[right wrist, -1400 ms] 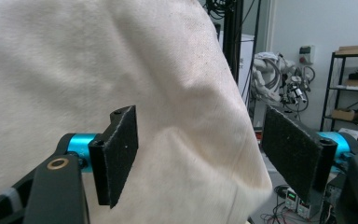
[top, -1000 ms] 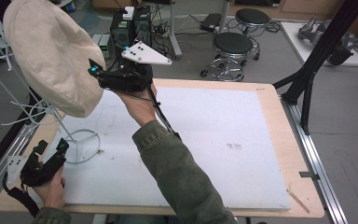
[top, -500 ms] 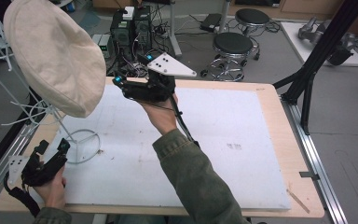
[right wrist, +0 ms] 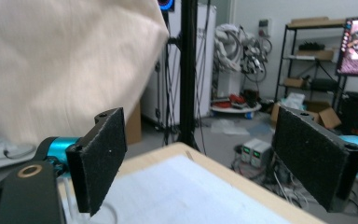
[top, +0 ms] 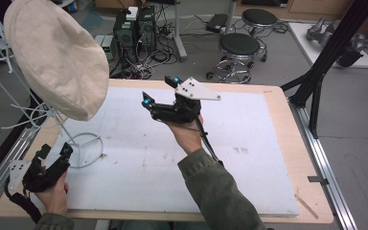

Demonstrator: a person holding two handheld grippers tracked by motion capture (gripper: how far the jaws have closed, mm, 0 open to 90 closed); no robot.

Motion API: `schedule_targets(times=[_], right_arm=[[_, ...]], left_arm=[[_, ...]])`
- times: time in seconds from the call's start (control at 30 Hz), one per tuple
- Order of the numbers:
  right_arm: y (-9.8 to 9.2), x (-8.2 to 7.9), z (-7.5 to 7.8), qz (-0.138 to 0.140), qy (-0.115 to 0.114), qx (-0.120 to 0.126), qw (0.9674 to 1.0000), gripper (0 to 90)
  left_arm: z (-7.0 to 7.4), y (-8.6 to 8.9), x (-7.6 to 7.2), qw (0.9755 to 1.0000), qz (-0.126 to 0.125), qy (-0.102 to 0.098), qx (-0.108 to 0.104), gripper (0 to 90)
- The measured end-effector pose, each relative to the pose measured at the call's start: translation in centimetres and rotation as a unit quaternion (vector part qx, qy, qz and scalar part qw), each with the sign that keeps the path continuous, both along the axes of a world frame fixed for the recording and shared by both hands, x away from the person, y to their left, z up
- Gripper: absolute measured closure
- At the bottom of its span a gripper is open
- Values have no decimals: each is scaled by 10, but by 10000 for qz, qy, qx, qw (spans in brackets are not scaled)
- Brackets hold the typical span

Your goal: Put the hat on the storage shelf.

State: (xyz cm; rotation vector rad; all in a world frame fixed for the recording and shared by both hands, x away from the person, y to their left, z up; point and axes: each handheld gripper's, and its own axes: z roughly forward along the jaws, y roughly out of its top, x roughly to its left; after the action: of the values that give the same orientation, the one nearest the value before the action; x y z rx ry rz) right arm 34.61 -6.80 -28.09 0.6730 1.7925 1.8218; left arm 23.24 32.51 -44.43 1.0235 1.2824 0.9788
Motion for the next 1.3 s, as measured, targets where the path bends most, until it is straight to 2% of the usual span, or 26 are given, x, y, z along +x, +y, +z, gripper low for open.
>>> schedule_targets(times=[0.1, 0.47, 0.67, 0.7, 0.87, 1.0, 1.13, 1.3], right_arm=[[-11, -4, -12, -5, 168, 67, 9998, 156], [-42, -17, -35, -321, 99, -61, 9994, 156], [-61, -17, -45, -472, 192, -119, 9986, 156], [-64, -18, -46, -513, 252, -122, 9983, 156], [-80, -22, -51, -616, 257, -248, 9975, 156], [-96, -26, -56, -813, 283, -310, 9958, 154], [-111, -28, -54, -931, 450, -335, 9941, 122], [-121, -36, -50, -1039, 410, -413, 9929, 122]], left_arm=[[0, -1, 0, 10000, -7, 14, 4, 243], [1, -1, -1, 10000, 5, 5, 5, 243], [1, -1, -2, 10000, -14, 9, 44, 243], [1, -1, -2, 10000, -19, 15, 44, 243], [1, -1, -3, 10000, -15, 9, 32, 243], [1, -2, -6, 10000, -9, 8, 21, 243], [1, -2, -7, 10000, -2, 8, 18, 243], [1, -2, -8, 10000, 7, 1, 18, 243]])
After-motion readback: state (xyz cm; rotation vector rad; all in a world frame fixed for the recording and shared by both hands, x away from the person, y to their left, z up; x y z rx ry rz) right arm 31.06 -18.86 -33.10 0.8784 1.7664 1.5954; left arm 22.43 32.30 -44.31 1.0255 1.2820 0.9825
